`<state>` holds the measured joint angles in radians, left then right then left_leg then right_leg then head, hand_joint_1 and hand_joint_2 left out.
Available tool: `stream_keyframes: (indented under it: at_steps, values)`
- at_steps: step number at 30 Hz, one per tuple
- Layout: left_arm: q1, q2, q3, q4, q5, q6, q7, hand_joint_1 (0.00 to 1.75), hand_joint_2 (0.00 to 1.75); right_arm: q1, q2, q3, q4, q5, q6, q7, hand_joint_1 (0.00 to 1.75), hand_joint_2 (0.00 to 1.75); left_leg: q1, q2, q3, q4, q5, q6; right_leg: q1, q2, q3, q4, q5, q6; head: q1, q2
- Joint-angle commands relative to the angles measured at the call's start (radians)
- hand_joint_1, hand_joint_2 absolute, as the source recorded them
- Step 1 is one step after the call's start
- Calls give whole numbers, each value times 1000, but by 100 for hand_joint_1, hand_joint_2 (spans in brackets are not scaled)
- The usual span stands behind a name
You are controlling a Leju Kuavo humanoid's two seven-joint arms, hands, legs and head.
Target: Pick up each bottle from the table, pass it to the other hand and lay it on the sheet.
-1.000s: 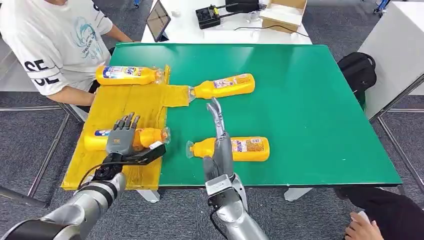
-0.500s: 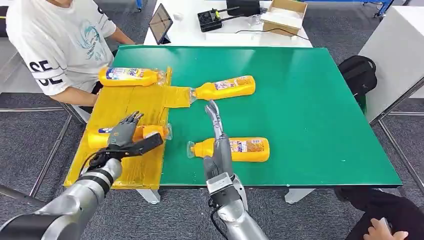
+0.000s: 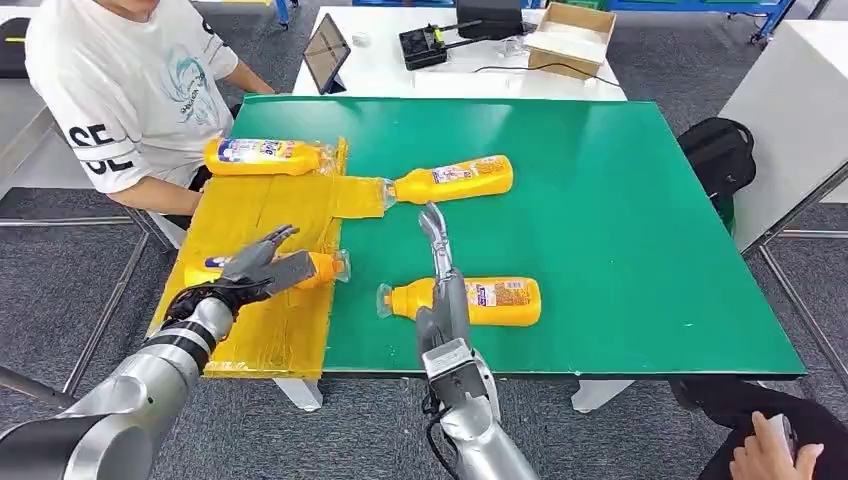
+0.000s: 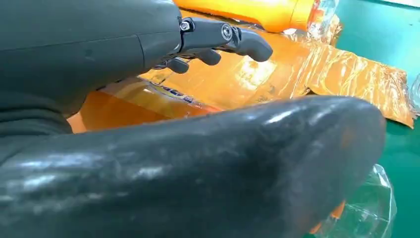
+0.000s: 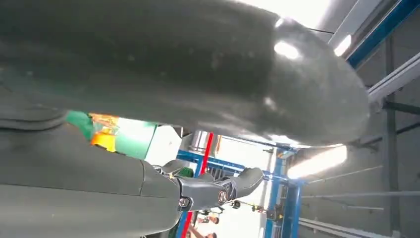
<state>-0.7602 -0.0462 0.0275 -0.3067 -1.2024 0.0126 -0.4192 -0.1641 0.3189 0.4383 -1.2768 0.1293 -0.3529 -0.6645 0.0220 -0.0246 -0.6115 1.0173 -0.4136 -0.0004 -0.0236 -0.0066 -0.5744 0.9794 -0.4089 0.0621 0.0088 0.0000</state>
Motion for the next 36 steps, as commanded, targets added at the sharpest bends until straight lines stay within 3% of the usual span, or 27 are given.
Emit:
stream_keyframes:
  at_steps: [1, 4, 7, 11, 15, 16, 18, 24, 36]
  values:
    - [56, 1, 53, 39, 46, -70, -67, 0, 0, -21, 30, -30, 87, -17, -7, -34, 0, 0, 0, 8, 0, -3, 0, 1, 0, 6, -3, -2, 2, -4, 0, 0]
    - [65, -17, 69, 29, 69, -39, -95, 0, 0, -24, 30, -39, 102, -24, -7, -34, 0, 0, -1, 5, 1, -2, 0, 1, 0, 3, -2, -2, 1, -4, 0, 0]
    - [79, -34, 91, 10, 109, -4, -147, 0, 0, -25, 30, -41, 113, -28, -3, -34, 0, 0, 0, 6, -1, -2, 0, 1, 0, 4, -11, -2, 0, -5, 0, 0]
    - [90, -89, 159, -36, 211, 215, -226, 0, 0, -22, 30, -36, 128, -26, -11, -34, 0, 0, 0, 4, 0, -2, -1, 1, 0, 2, -12, -2, -2, -5, 0, 0]
    - [84, -117, 183, -56, 257, 304, -257, 0, 0, -17, 30, -34, 128, -23, -20, -34, 0, 0, 0, 5, -1, -3, -1, 1, 0, 3, -13, -2, -1, -6, 0, 0]
    - [123, -159, 124, -246, 502, 391, -279, 0, 0, -13, 30, -36, 136, -21, -20, -34, 0, 0, 0, 2, -1, -1, -1, 0, 0, 1, -10, -1, -1, -3, 0, 0]
    - [133, -150, 59, -289, 580, 435, -279, 0, 0, -14, 30, -35, 142, -19, -16, -34, 0, 0, 0, 4, -10, 0, -1, 2, 1, 0, -11, 0, 0, -3, 0, 0]
    - [161, -130, -46, -360, 690, 530, -279, 0, 0, -30, 30, -26, 166, -23, -19, -34, 0, 0, 0, 5, -16, 0, 0, 1, 1, 2, -18, 0, 1, -1, 0, 0]
    - [199, -120, -96, -440, 798, 600, -279, 0, 0, -35, 30, -25, 179, -8, -26, -34, 0, 0, 0, 7, -21, 0, 0, 0, 1, 4, -23, 0, 1, -1, 0, 0]
